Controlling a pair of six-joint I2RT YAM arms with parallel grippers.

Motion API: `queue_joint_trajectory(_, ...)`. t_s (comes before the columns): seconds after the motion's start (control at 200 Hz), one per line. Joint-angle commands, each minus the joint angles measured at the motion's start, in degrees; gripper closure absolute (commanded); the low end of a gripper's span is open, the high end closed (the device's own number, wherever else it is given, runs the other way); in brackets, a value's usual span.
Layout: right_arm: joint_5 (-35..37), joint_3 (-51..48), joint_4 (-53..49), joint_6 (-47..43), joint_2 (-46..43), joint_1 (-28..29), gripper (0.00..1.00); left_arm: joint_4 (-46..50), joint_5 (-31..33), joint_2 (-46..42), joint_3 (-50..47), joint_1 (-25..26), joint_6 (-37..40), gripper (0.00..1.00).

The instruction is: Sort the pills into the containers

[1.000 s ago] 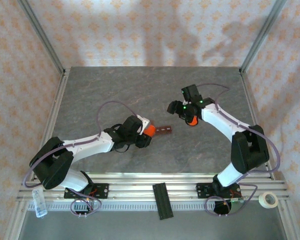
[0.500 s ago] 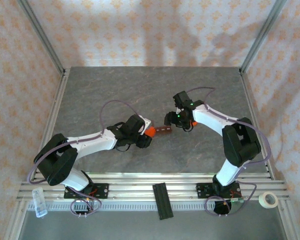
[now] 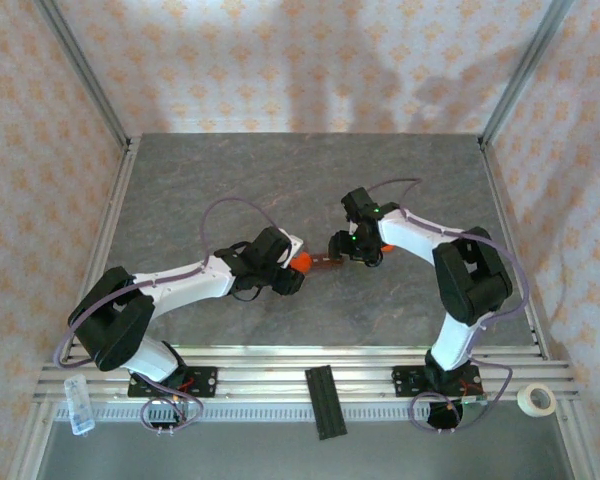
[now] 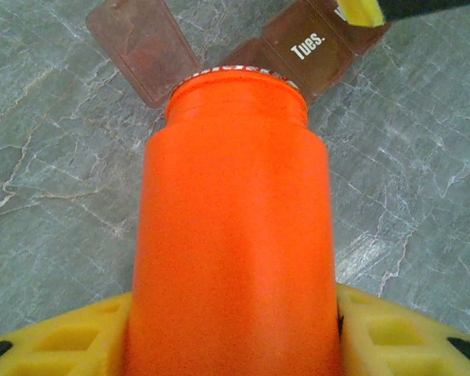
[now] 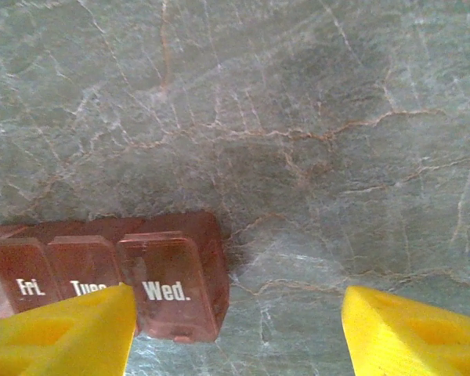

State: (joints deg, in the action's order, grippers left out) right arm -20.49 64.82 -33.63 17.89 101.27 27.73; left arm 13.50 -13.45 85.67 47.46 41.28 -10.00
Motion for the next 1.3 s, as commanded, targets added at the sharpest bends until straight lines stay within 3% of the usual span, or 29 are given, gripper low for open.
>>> queue_joint_trajectory(0.0,2.36,1.09,-1.97,-0.99,0.99,0.44,0.31,2.36,-0.18,0.86,2.26,0.58,1.30,1.00)
queue_joint_trajectory(1.296,2.37,0.71,-1.96,-0.66,3.22,0.41,0.32,20.09,3.83,10.21,15.68,0.31,5.26,1.00)
